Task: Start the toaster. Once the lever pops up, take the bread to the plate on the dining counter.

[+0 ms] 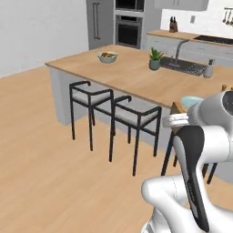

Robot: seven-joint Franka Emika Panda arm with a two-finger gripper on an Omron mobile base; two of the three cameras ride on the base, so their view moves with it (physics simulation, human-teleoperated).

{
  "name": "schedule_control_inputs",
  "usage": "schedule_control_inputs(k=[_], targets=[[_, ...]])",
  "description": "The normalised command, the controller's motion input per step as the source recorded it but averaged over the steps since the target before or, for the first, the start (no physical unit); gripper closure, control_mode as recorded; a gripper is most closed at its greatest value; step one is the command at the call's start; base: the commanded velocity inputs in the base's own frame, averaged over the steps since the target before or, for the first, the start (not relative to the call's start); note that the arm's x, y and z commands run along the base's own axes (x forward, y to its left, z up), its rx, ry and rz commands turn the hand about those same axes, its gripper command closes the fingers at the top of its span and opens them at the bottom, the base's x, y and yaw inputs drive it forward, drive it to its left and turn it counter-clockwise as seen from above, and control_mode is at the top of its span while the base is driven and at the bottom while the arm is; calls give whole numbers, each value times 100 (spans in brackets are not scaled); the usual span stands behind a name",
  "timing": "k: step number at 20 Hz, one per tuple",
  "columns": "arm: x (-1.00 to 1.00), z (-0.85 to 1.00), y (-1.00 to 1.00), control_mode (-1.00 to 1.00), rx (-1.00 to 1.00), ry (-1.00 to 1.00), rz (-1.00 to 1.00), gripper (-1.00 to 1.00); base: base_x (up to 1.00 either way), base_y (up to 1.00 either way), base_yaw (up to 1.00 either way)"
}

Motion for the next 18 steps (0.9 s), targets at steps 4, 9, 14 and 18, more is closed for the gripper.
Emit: schedule_control_inputs(k=[4, 9, 14, 18], targets=[[0, 0, 0, 100, 0, 0, 0, 100, 78, 42, -67], [0, 0, 0, 100, 0, 0, 0, 100, 72, 41, -69], [0, 0, 0, 100, 0, 0, 0, 100, 64, 30, -70], [0, 0, 0, 100, 0, 0, 0, 100, 57, 29, -72]])
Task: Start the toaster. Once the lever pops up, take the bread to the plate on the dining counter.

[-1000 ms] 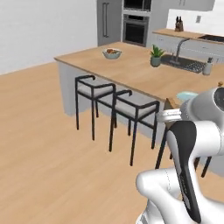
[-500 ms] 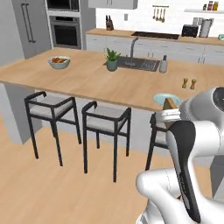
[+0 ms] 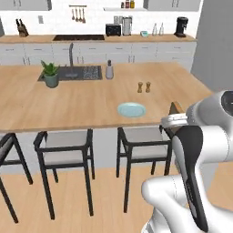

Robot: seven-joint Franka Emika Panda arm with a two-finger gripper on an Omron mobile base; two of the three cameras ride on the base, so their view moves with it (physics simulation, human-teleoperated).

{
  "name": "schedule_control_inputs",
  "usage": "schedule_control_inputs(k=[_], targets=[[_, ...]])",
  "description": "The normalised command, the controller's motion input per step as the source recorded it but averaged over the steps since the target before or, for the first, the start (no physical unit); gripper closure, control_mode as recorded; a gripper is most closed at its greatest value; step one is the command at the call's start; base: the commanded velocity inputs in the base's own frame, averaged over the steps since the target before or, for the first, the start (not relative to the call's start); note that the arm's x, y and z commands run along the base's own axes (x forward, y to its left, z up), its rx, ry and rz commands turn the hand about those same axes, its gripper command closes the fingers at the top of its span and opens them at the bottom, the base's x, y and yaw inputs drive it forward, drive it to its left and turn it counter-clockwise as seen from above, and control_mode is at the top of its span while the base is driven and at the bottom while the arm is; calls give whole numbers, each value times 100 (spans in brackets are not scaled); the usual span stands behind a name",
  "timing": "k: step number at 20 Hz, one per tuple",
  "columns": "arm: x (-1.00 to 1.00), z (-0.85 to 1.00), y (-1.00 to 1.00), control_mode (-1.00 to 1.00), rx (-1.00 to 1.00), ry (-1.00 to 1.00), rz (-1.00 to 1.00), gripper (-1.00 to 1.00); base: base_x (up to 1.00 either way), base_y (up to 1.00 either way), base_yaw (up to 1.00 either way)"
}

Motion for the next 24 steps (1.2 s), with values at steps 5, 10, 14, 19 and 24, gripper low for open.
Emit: schedule_control_inputs(k=[5, 10, 14, 19, 24], targets=[[0, 0, 0, 100, 0, 0, 0, 100, 69, 48, -63], [0, 0, 0, 100, 0, 0, 0, 100, 47, 64, -18], [0, 0, 0, 100, 0, 0, 0, 100, 30, 17, 8], [0, 0, 0, 100, 0, 0, 0, 100, 41, 0, 26], [0, 0, 0, 100, 0, 0, 0, 100, 53, 0, 17]])
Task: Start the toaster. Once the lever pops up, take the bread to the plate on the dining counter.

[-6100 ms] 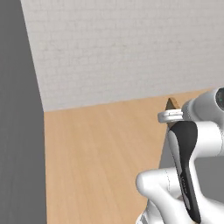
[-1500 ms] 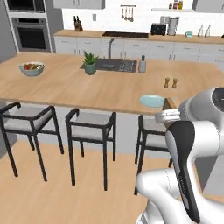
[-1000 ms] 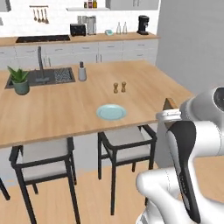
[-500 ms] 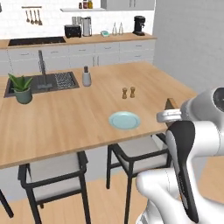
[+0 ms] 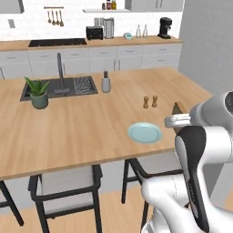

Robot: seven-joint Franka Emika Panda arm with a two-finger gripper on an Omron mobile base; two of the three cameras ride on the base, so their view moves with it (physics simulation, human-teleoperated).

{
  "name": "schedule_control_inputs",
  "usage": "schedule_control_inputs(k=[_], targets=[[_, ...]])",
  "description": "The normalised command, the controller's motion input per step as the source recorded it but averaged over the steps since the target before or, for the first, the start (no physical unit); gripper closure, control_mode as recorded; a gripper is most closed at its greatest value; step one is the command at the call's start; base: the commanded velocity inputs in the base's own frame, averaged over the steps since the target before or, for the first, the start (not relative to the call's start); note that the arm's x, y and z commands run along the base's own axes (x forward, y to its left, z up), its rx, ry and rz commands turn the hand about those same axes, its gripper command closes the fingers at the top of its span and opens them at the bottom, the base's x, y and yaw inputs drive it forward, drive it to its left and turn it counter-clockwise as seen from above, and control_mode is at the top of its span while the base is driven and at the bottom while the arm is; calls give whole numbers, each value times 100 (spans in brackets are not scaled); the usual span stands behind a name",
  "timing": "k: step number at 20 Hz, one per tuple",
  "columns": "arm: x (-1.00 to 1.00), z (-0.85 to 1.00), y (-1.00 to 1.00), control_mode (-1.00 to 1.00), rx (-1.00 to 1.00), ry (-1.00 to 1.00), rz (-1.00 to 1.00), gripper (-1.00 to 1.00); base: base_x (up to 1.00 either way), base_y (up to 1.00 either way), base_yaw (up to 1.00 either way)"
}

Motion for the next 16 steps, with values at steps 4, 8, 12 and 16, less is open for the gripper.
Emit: schedule_control_inputs(k=[4, 8, 12, 16], targets=[[0, 0, 0, 100, 0, 0, 0, 100, 59, -11, 0], [0, 0, 0, 100, 0, 0, 0, 100, 45, -9, 0], [0, 0, 0, 100, 0, 0, 0, 100, 45, -34, 0], [75, -37, -68, -100, 25, 1, 9, 100, 0, 0, 0]])
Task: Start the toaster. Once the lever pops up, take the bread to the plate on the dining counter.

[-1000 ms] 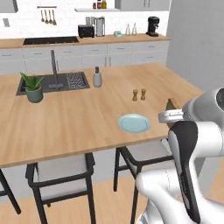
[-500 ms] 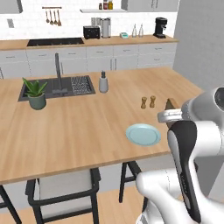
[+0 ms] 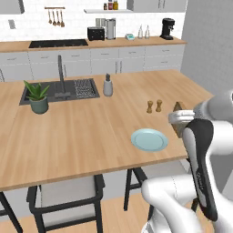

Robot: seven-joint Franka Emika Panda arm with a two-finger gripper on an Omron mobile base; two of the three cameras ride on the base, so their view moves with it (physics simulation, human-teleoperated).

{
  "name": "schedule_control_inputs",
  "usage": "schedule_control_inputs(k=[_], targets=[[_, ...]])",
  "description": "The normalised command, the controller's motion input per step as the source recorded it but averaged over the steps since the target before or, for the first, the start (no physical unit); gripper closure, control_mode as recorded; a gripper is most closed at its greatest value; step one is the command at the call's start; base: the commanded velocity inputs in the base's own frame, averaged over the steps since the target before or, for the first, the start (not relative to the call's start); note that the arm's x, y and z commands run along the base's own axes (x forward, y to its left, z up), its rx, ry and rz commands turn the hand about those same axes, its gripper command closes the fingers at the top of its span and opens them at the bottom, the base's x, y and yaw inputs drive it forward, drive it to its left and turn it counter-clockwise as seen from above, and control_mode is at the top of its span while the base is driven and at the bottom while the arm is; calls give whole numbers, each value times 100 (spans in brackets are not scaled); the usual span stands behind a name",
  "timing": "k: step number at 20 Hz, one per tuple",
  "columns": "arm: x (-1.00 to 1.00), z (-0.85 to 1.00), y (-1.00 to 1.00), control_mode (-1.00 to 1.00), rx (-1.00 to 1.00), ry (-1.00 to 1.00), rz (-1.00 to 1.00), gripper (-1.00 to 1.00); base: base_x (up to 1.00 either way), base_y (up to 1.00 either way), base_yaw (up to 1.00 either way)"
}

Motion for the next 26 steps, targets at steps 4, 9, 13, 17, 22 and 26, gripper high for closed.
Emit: schedule_control_inputs(k=[4, 9, 13, 17, 22, 26], targets=[[100, -57, -47, -100, 31, 16, 17, 100, 0, 0, 0], [100, -58, -24, -100, 26, 18, 6, 100, 0, 0, 0], [93, -31, 0, -100, 15, 18, 0, 100, 0, 0, 0], [89, -40, 0, -100, 7, 13, 0, 100, 0, 0, 0], [62, -74, 0, -100, 0, 1, 0, 100, 0, 0, 0], [69, -67, 0, -100, 3, 0, 0, 100, 0, 0, 0]])
